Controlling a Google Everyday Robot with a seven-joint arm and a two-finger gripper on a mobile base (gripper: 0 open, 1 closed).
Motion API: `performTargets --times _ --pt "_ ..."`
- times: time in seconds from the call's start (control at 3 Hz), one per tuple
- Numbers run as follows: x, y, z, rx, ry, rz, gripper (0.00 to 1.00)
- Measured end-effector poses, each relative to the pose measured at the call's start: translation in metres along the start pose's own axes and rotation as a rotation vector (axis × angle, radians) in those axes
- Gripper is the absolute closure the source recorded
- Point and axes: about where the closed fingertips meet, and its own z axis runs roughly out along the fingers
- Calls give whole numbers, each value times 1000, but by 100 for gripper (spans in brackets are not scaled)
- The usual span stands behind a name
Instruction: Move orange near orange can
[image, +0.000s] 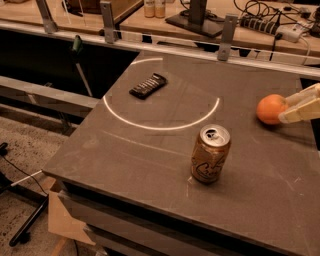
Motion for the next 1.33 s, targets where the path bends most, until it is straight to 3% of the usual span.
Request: performTargets --times 0.33,1.0,1.33 --pt "0 2 4 -4 -11 -22 0" --pt "-4 1 23 -28 -36 -45 0" --pt "-12 0 38 -60 -60 -73 18"
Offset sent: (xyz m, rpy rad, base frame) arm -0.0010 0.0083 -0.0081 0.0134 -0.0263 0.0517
